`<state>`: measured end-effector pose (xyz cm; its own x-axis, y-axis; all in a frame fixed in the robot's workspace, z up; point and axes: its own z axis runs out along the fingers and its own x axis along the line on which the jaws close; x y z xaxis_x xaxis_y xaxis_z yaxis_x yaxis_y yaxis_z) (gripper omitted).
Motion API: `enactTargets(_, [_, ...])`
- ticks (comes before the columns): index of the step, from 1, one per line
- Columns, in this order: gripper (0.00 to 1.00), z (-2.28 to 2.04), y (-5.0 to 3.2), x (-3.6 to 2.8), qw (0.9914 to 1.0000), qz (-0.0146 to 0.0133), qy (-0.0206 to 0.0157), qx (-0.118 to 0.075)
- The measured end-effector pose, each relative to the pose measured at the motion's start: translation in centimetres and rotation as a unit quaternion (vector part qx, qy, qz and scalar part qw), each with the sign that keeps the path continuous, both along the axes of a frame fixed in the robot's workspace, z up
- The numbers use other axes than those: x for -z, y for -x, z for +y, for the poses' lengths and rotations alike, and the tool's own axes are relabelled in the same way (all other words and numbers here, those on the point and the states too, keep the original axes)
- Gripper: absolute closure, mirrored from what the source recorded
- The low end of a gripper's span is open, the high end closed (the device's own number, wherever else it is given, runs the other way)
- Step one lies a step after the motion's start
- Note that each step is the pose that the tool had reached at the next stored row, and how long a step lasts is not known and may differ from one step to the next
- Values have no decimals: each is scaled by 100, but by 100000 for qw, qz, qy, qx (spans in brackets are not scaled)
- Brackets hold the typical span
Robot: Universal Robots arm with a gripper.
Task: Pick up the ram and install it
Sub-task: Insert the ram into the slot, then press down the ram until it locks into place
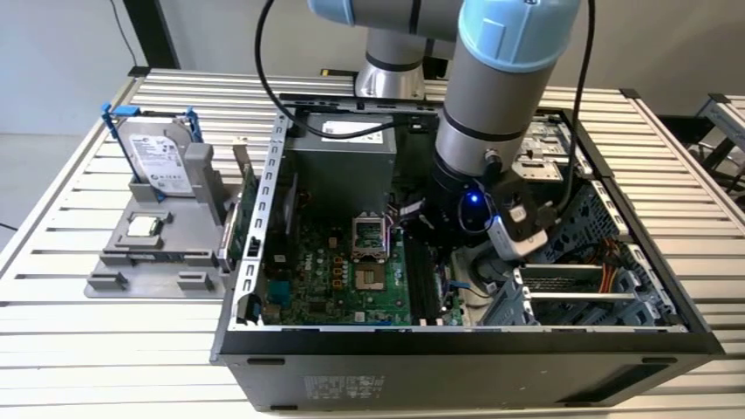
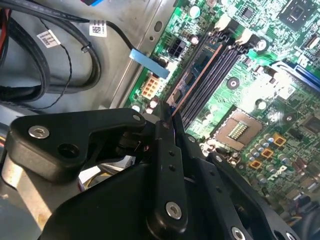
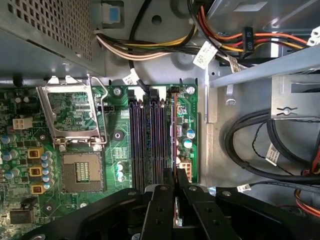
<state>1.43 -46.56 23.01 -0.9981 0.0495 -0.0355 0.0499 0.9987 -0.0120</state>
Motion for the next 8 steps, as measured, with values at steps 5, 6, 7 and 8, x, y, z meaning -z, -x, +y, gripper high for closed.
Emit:
enactTargets(5, [100, -11, 0, 13, 100000, 0, 102, -136])
enactTargets(6, [100, -11, 0, 13, 100000, -1, 102, -137])
enactTargets(7, [100, -11, 0, 13, 100000, -1, 107, -139])
enactTargets(8, [100, -11, 0, 22, 100000, -4, 98, -139])
